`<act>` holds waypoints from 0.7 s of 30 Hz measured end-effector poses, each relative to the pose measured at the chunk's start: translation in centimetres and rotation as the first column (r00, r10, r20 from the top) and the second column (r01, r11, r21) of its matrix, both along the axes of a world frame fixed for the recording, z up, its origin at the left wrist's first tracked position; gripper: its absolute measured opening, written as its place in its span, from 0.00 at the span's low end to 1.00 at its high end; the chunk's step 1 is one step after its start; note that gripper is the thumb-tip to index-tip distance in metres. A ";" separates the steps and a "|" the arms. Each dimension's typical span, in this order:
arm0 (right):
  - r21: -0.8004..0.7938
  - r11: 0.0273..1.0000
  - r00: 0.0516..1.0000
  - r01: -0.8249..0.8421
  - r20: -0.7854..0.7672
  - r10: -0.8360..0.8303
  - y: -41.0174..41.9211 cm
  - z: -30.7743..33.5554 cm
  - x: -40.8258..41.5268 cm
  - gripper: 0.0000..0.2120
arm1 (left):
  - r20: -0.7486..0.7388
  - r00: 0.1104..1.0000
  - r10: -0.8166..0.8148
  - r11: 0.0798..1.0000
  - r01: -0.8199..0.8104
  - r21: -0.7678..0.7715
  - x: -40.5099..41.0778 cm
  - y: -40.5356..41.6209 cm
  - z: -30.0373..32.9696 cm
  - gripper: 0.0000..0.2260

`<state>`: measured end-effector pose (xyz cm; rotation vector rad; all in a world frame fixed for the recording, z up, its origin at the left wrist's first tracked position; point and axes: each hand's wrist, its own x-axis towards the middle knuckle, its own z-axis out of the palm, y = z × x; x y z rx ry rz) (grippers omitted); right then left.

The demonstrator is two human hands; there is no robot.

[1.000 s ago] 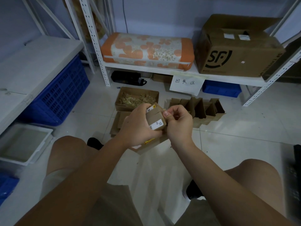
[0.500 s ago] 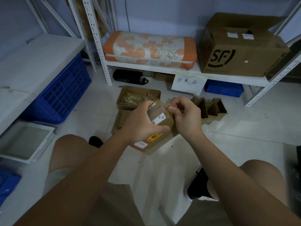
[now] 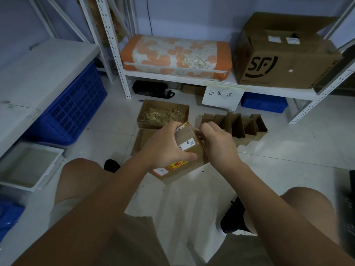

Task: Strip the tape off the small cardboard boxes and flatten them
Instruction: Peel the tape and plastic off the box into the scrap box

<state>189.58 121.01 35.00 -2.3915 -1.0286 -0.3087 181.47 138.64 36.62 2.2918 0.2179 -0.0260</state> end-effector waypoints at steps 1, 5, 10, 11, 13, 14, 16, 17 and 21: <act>-0.004 1.000 1.000 -0.001 0.010 0.001 0.0 0.1 0.0 0.08 | 0.002 1.000 0.004 1.000 -0.004 0.006 0.1 0.0 -0.1 0.36; -0.005 1.000 1.000 -0.006 0.013 0.006 0.3 0.0 0.0 0.06 | 0.029 0.997 0.070 0.994 -0.072 0.078 0.3 -0.5 -0.6 0.36; -0.011 0.995 0.995 0.103 0.005 -0.103 1.1 -1.2 1.1 0.14 | 0.030 0.988 0.152 0.981 -0.154 0.120 0.6 -0.9 -1.4 0.38; -0.018 0.991 0.992 0.130 -0.002 -0.130 1.1 -1.4 1.5 0.13 | 0.031 0.986 0.162 0.979 -0.165 0.117 0.7 -0.9 -1.5 0.38; -0.025 0.988 0.989 0.150 -0.014 -0.150 1.0 -1.8 2.1 0.11 | 0.035 0.987 0.159 0.977 -0.163 0.139 1.1 -0.8 -1.6 0.38; -0.016 0.989 0.989 0.149 -0.018 -0.150 0.9 -1.9 2.3 0.11 | 0.033 0.988 0.152 0.976 -0.155 0.150 1.2 -0.7 -1.6 0.39; 0.031 0.985 0.984 0.169 -0.055 -0.167 1.1 -2.1 2.6 0.11 | 0.025 0.991 0.132 0.974 -0.135 0.181 1.7 -0.5 -1.7 0.39; 0.067 0.978 0.976 0.197 -0.106 -0.189 1.3 -2.2 2.7 0.10 | 0.025 0.992 0.120 0.970 -0.123 0.211 2.0 -0.4 -1.7 0.39; 0.235 0.925 0.880 0.299 -0.442 -0.172 2.3 -2.0 2.7 0.05 | 0.044 0.994 0.096 0.931 -0.106 0.348 2.8 0.0 -2.4 0.42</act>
